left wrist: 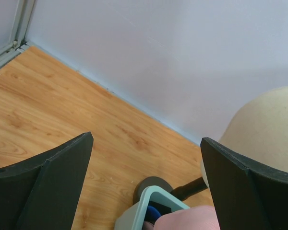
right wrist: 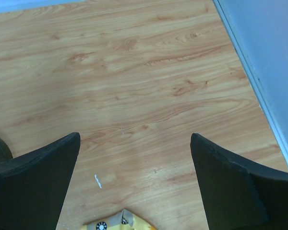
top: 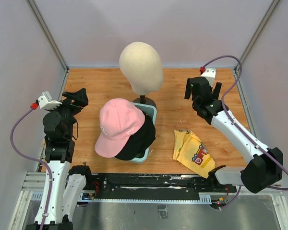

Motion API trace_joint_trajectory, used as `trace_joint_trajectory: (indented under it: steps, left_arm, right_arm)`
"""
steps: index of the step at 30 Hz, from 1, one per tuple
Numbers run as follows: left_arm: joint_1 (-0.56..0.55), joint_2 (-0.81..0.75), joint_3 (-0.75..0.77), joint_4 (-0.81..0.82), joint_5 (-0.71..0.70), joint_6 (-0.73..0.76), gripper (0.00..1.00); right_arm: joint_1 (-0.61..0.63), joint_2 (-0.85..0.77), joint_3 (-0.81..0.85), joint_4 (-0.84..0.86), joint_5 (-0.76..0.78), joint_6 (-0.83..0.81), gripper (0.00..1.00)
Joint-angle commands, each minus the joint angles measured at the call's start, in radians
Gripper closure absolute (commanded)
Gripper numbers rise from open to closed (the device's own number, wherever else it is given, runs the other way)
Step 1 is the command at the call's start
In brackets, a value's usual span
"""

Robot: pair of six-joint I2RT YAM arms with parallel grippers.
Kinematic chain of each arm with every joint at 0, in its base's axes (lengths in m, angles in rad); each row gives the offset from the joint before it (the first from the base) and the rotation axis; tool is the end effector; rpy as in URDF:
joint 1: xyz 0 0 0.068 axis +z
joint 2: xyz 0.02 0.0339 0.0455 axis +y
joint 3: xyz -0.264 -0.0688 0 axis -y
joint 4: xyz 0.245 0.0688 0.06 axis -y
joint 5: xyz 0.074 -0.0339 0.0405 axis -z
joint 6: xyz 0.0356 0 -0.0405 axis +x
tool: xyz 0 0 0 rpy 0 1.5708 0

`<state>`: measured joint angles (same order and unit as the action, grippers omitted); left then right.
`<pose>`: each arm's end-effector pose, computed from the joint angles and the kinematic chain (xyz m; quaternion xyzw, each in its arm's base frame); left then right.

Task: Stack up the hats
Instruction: Move the bin to the center of the board.

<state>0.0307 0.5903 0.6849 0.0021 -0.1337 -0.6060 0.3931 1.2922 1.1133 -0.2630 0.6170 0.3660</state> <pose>0.1475 0.0093 0.3539 -0.2569 0.6214 -0.1665 0.7212 0.2779 0.0929 0.3387 0.1515 0.8071 -0.0494 0.5685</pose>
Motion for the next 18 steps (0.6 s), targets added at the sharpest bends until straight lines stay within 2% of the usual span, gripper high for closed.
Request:
trace_joint_trajectory:
  steps: [1,4,7,10,13,18]
  left_arm:
    - [0.005,-0.023,0.015,0.006,0.004,0.018,0.00]
    - [0.004,-0.030,0.008,0.033,0.027,0.018,0.00]
    - [0.004,-0.026,0.015,0.028,0.036,0.030,0.00]
    - [0.004,-0.009,0.021,0.023,0.069,0.036,0.00]
    - [0.003,0.030,0.029,0.042,0.139,0.041,0.06]
    - [0.003,0.152,0.115,0.068,0.257,0.059,0.14]
  right_arm:
    - [0.084,-0.041,-0.013,0.015,0.176,-0.148,0.02]
    - [0.078,-0.082,-0.065,0.071,0.143,-0.130,0.02]
    - [0.048,-0.154,-0.132,0.183,-0.094,-0.201,0.02]
    - [0.047,-0.201,-0.159,0.231,-0.158,-0.178,0.00]
    - [0.047,-0.215,-0.158,0.231,-0.276,-0.106,0.13]
    - [0.053,-0.240,-0.165,0.267,-0.395,0.021,0.24]
